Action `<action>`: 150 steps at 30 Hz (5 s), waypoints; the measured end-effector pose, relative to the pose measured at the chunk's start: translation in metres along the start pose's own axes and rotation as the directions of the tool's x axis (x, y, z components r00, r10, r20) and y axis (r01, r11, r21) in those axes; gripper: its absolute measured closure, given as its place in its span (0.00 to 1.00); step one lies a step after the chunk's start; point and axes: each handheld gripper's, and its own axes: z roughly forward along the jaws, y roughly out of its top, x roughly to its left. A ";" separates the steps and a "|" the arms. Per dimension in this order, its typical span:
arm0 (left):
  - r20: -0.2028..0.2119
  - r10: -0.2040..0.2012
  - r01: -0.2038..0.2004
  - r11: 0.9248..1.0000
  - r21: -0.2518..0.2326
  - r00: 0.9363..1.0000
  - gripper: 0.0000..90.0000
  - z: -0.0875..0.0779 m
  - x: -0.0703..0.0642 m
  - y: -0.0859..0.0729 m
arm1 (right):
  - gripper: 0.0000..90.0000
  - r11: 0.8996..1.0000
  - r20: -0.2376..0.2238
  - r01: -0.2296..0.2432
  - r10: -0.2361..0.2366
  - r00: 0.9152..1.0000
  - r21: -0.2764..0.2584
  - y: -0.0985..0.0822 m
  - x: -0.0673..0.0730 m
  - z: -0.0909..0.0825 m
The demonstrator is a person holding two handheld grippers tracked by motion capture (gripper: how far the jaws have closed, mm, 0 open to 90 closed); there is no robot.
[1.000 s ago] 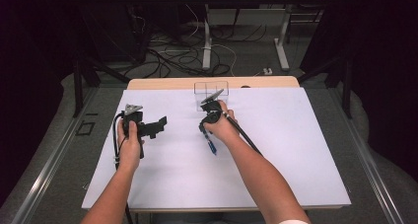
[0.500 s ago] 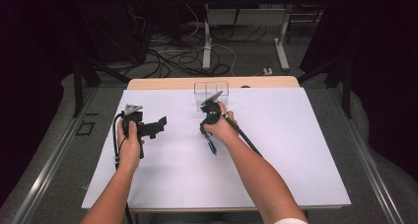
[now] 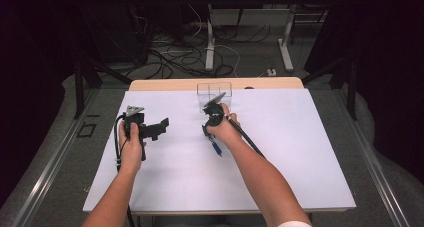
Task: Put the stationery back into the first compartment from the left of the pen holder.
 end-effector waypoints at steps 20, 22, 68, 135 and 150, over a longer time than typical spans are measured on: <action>-0.001 -0.001 0.001 1.000 0.000 1.000 0.00 0.000 0.000 0.000 | 0.89 1.000 -0.018 -0.022 0.022 1.000 0.007 0.000 0.001 -0.012; -0.002 -0.001 0.001 1.000 0.000 1.000 0.00 0.000 0.000 0.000 | 0.89 1.000 -0.024 -0.021 0.021 0.999 0.007 0.000 0.001 -0.015; -0.006 0.005 -0.005 1.000 0.003 1.000 0.00 0.001 -0.001 0.000 | 0.89 0.952 -0.034 0.041 -0.054 0.998 -0.304 0.005 -0.006 -0.077; 0.231 -0.042 0.051 0.998 -0.034 0.972 0.30 0.005 -0.047 0.026 | 0.89 0.757 0.061 0.182 -0.186 0.981 -0.628 0.026 0.020 -0.133; 0.300 -0.050 0.058 0.998 -0.016 0.953 0.43 0.014 -0.066 0.047 | 0.89 0.755 0.039 0.175 -0.194 0.980 -0.632 0.018 0.021 -0.134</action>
